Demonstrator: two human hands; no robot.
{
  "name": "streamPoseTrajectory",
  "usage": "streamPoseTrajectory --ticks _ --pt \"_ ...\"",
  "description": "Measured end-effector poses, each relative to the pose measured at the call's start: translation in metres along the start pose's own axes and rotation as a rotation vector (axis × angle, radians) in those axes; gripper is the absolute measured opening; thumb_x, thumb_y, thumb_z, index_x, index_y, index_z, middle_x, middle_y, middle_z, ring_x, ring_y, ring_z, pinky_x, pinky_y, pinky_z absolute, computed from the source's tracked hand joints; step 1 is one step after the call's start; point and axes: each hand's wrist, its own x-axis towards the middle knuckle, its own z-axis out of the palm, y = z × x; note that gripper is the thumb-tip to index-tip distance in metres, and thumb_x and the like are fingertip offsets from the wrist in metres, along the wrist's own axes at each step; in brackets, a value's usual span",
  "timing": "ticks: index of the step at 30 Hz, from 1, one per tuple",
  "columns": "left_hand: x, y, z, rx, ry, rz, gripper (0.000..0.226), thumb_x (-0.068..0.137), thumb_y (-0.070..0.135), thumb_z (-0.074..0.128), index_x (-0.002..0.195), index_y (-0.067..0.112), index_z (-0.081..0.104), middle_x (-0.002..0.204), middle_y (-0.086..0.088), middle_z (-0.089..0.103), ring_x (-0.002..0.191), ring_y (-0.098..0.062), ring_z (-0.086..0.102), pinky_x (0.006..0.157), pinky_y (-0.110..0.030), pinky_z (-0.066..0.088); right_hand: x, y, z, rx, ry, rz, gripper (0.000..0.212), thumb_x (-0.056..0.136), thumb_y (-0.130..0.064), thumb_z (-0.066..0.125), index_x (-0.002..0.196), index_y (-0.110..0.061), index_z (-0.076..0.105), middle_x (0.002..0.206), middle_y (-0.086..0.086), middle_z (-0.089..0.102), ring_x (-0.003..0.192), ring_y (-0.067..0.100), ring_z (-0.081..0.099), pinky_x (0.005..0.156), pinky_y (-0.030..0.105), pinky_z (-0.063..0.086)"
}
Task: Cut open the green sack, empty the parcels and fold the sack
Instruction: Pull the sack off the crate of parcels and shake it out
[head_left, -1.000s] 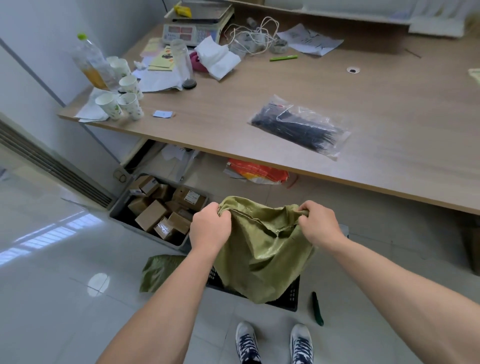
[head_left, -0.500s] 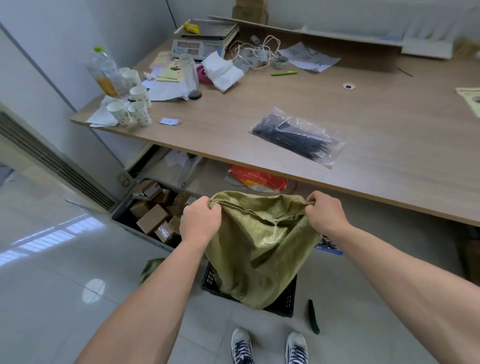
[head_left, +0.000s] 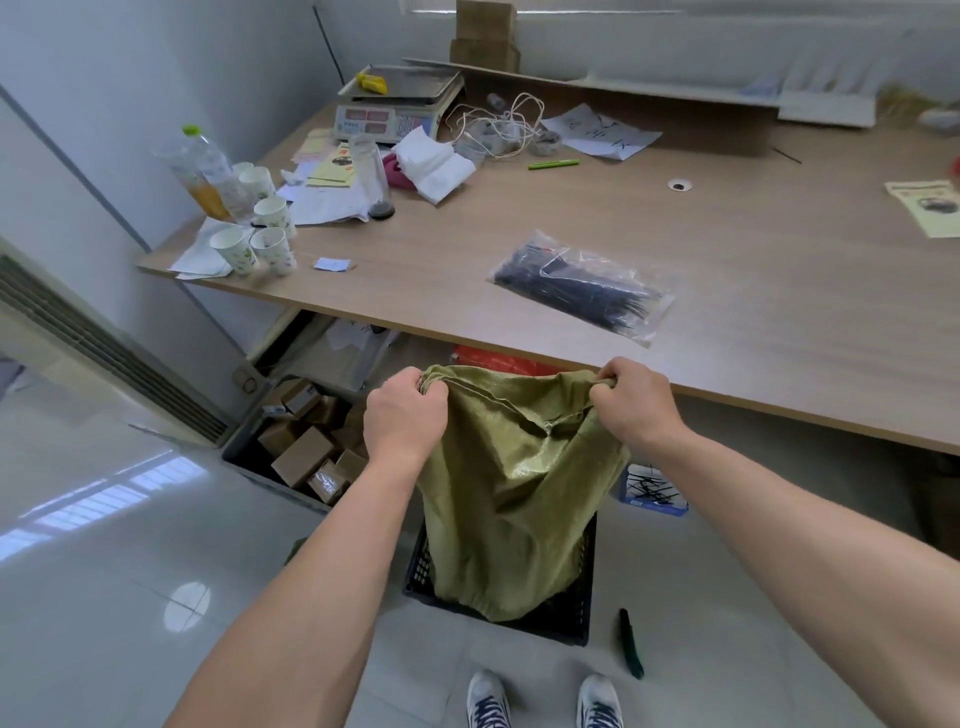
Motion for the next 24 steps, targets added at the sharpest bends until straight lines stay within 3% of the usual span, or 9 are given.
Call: streamPoseTrajectory --ticks 4,8,12,16,20,24 --pt "-0.003 0.01 -0.011 -0.078 0.091 0.05 0.032 0.092 0.023 0.051 0.063 0.012 0.047 0.062 -0.001 0.053 0.059 -0.015 0.046 0.052 -0.027 0.03 -0.001 -0.009 -0.009 0.081 0.063 -0.026 0.017 0.087 -0.011 0.048 0.094 -0.014 0.063 0.086 0.0 0.059 0.078 0.016 0.052 0.067 0.03 0.041" --pt "-0.009 0.003 -0.013 -0.026 0.011 -0.011 0.029 0.092 0.025 0.049 0.066 0.011 0.047 0.066 -0.003 0.055 0.062 -0.02 0.049 0.052 -0.028 0.031 -0.007 -0.004 -0.013 0.042 -0.004 0.045 0.019 0.09 -0.011 0.047 0.1 -0.013 0.064 0.098 0.008 0.062 0.085 0.021 0.055 0.068 0.03 0.043" --pt "-0.007 0.009 -0.027 -0.086 0.135 0.023 0.031 0.091 0.023 0.051 0.063 0.01 0.048 0.06 -0.003 0.051 0.057 -0.017 0.045 0.051 -0.029 0.032 -0.006 -0.006 -0.03 0.098 0.075 -0.007 0.017 0.087 -0.013 0.049 0.094 -0.018 0.063 0.088 0.001 0.06 0.077 0.013 0.052 0.06 0.026 0.04" --pt "-0.006 0.012 -0.029 -0.024 0.09 0.032 0.03 0.092 0.024 0.048 0.066 0.009 0.049 0.064 -0.004 0.055 0.062 -0.021 0.048 0.051 -0.029 0.029 -0.008 -0.007 -0.032 0.068 0.042 0.021 0.019 0.088 -0.013 0.047 0.097 -0.015 0.064 0.097 0.008 0.063 0.08 0.017 0.054 0.066 0.03 0.042" --pt "-0.005 0.029 -0.043 -0.095 0.171 0.122 0.034 0.09 0.02 0.051 0.058 0.012 0.041 0.054 0.0 0.045 0.054 -0.017 0.04 0.051 -0.031 0.031 -0.011 -0.021 -0.048 0.118 0.105 -0.064 0.016 0.088 -0.013 0.049 0.094 -0.017 0.063 0.082 -0.003 0.057 0.071 0.004 0.048 0.055 0.021 0.037" --pt "-0.002 0.039 -0.043 -0.105 0.097 0.093 0.033 0.091 0.022 0.05 0.06 0.013 0.044 0.058 0.0 0.048 0.06 -0.019 0.044 0.054 -0.03 0.031 -0.011 -0.028 -0.044 0.075 0.068 -0.065 0.02 0.088 -0.012 0.047 0.098 -0.015 0.064 0.092 0.005 0.062 0.076 0.014 0.05 0.06 0.026 0.038"
